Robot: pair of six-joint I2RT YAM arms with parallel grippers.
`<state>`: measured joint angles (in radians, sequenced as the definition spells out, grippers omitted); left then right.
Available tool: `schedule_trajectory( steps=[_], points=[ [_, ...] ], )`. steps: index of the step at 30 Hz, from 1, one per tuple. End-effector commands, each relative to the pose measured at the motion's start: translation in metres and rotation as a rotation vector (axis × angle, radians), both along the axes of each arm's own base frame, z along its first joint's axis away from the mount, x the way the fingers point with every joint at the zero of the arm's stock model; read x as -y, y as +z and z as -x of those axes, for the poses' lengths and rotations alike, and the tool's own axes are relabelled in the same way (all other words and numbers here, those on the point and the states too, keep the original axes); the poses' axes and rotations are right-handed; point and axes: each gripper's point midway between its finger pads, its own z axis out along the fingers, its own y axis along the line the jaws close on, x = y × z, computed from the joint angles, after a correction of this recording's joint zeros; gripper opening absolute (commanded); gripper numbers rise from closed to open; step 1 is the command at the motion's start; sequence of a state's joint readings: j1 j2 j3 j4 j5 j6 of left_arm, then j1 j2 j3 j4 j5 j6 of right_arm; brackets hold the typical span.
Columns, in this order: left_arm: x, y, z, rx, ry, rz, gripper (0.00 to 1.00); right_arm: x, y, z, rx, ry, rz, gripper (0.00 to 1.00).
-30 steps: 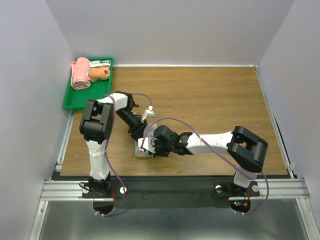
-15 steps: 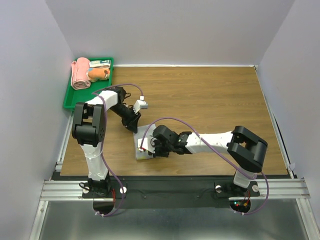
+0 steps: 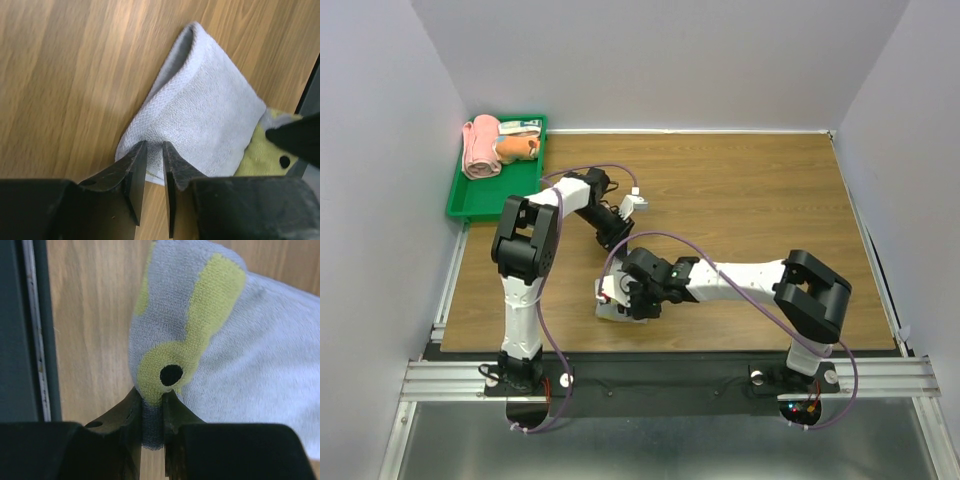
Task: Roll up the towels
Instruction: Roll the towel
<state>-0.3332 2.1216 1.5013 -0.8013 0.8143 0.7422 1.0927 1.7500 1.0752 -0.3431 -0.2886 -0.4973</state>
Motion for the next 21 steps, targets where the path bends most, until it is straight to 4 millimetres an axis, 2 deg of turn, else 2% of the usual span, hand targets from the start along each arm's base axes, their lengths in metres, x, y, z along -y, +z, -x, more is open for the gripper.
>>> schedule_trajectory(
  steps=[1, 3, 5, 10, 13, 19, 21],
  points=[
    [0.003, -0.024, -0.024, 0.080, 0.004, -0.029, 0.31, 0.011, -0.020, 0.046, -0.302, 0.029, 0.094, 0.01],
    [-0.002, -0.023, -0.022, 0.088, 0.002, -0.036, 0.31, 0.013, -0.029, 0.052, -0.386, 0.026, 0.104, 0.01],
    [-0.007, -0.021, -0.018, 0.092, 0.003, -0.041, 0.30, 0.018, -0.032, 0.046, -0.441, -0.009, 0.104, 0.01],
    [-0.017, -0.014, -0.018, 0.102, 0.027, -0.038, 0.30, 0.028, -0.029, 0.035, -0.592, -0.081, 0.059, 0.01],
    [-0.014, 0.003, -0.019, 0.122, 0.039, 0.032, 0.43, 0.028, -0.027, 0.034, -0.671, -0.108, 0.047, 0.01],
    [-0.013, 0.058, -0.036, 0.261, 0.087, 0.169, 0.52, 0.031, -0.035, 0.039, -0.805, -0.133, 0.052, 0.01],
    [-0.019, 0.075, -0.045, 0.322, 0.119, 0.186, 0.54, 0.034, -0.041, 0.039, -0.841, -0.149, 0.066, 0.01]
  ],
)
